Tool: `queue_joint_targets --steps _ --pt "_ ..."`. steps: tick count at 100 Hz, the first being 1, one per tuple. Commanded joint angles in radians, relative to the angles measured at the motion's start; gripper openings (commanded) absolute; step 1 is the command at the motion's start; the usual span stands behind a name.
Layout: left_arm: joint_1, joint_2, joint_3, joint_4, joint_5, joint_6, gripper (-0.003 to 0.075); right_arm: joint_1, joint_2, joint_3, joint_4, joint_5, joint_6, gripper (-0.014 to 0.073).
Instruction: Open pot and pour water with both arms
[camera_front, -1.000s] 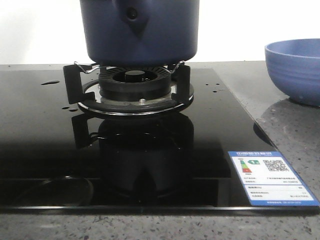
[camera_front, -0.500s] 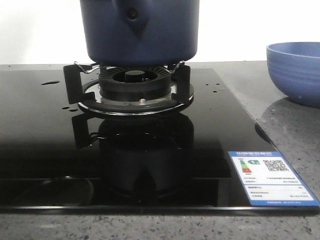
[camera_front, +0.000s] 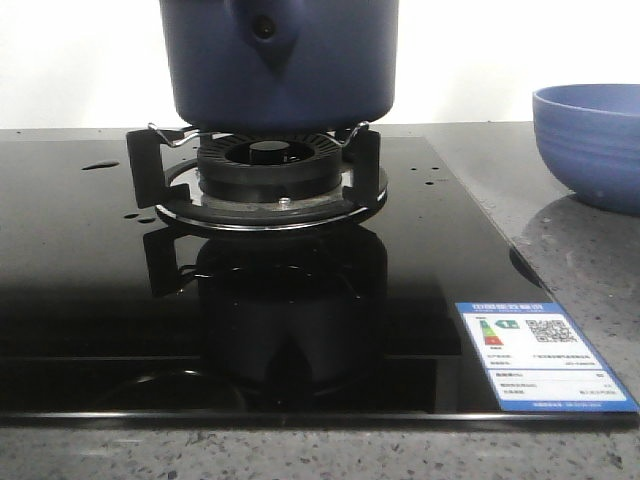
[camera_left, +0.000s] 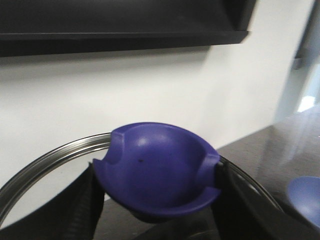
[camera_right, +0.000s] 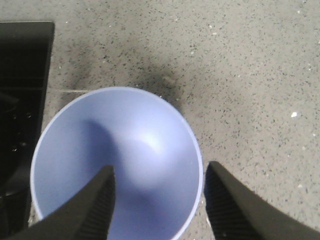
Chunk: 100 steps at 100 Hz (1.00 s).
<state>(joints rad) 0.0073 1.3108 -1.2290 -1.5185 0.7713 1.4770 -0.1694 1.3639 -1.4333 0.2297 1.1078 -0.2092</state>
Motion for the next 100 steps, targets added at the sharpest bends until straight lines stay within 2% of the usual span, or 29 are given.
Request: queue_joint_targets --steps 1,25,42,100 --pt "-0.056 -0.019 -0.036 -0.092 0.009 -0.006 0.0348 -0.007 -0.041 -0.031 0.019 -0.019 -0.01 0.0361" --pt "-0.226 0.025 -0.036 -0.099 -0.014 0.023 0.0348 -0.007 -0.045 -0.031 0.04 0.022 -0.013 0.0361" --pt "-0.296 0.074 -0.036 -0.099 -0.029 0.064 0.0348 -0.007 -0.045 -0.031 0.054 0.028 -0.018 0.0361" --pt "-0.331 0.178 -0.036 -0.119 -0.038 0.091 0.0348 -0.007 -0.045 -0.031 0.054 0.015 -0.02 0.0361"
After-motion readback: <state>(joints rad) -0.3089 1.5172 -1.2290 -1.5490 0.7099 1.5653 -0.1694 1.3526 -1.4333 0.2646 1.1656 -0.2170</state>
